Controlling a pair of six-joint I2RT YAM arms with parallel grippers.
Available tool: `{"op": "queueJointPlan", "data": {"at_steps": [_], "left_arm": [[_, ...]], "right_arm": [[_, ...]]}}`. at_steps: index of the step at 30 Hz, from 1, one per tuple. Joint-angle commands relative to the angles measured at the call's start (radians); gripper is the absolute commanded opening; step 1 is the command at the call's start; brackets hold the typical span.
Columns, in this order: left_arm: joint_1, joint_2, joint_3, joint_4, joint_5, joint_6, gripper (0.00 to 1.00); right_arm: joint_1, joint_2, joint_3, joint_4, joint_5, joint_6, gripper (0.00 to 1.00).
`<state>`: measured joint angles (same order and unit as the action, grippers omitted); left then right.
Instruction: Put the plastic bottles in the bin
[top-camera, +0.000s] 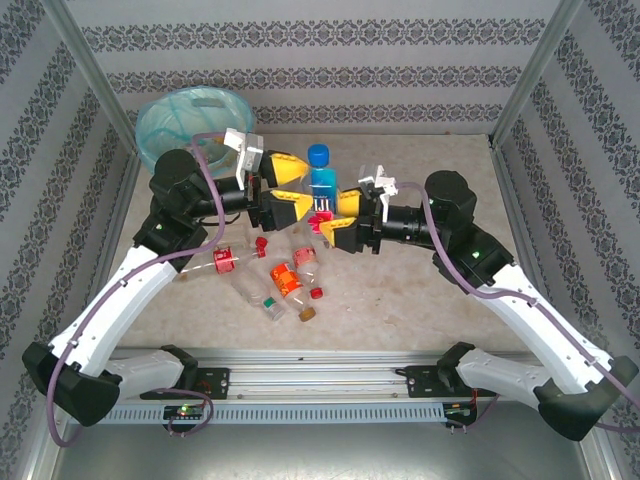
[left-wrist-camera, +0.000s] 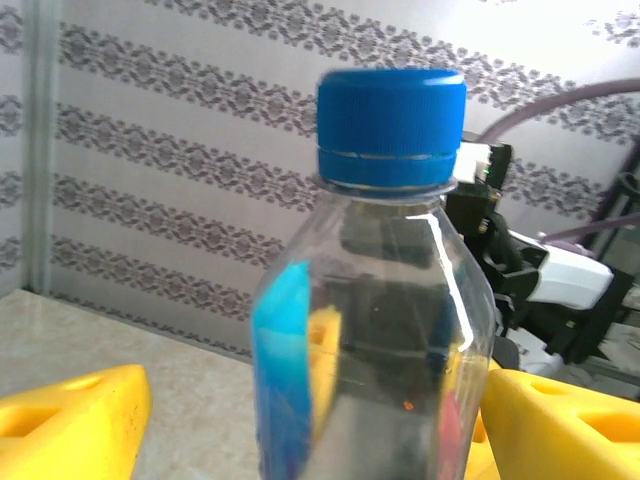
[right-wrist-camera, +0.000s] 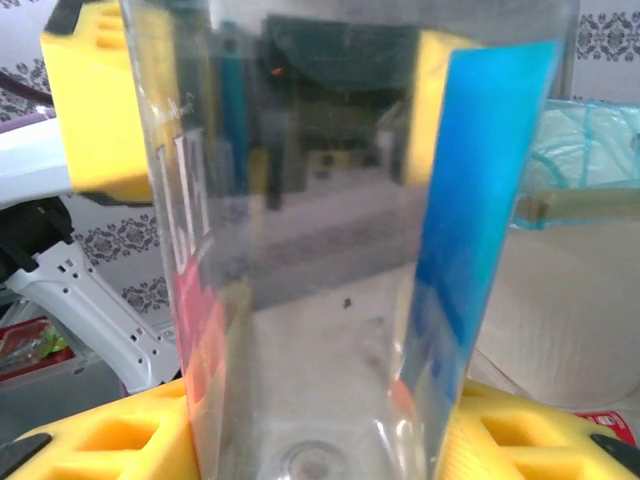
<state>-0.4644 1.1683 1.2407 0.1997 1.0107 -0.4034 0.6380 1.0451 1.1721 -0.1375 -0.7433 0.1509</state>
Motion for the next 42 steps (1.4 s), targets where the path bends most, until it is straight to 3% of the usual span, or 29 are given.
{"op": "queueJointPlan", "data": {"at_steps": [1,14,18,22,28,32,35,37,40,42], "left_arm": [[0.001,0.012,-0.009,0.11,0.106,-0.073,0.85],[0.001,0.006,-0.019,0.098,0.12,-0.05,0.67],[0.001,-0.01,-0.031,0.096,0.098,-0.015,0.59],[0.003,-0.032,-0.037,0.077,0.02,0.022,0.49],[0.014,-0.085,-0.035,0.006,-0.189,0.103,0.45],[0.031,-0.107,0.008,-0.094,-0.346,0.179,0.46],[0.047,-0.1,0.079,-0.223,-0.546,0.263,0.46],[0.055,-0.086,0.13,-0.306,-0.758,0.331,0.46],[0.087,-0.035,0.227,-0.412,-1.087,0.394,0.36],[0.137,-0.005,0.254,-0.423,-1.135,0.446,0.35]], "right_arm": [[0.012,0.019,0.038,0.019,-0.072,0.005,0.51],[0.024,0.078,0.075,0.001,-0.124,0.012,0.52],[0.024,0.062,0.067,-0.001,-0.071,0.001,0.58],[0.025,0.034,0.037,0.002,0.067,-0.027,0.69],[0.039,-0.009,-0.021,0.035,0.23,-0.045,0.88],[0.041,-0.02,-0.03,0.025,0.331,-0.062,0.9],[0.042,-0.016,-0.03,0.016,0.385,-0.068,0.9],[0.043,-0.014,-0.03,0.015,0.397,-0.075,0.9],[0.057,-0.009,-0.024,-0.003,0.413,-0.087,0.88],[0.074,-0.01,-0.031,-0.012,0.423,-0.101,0.88]]}}
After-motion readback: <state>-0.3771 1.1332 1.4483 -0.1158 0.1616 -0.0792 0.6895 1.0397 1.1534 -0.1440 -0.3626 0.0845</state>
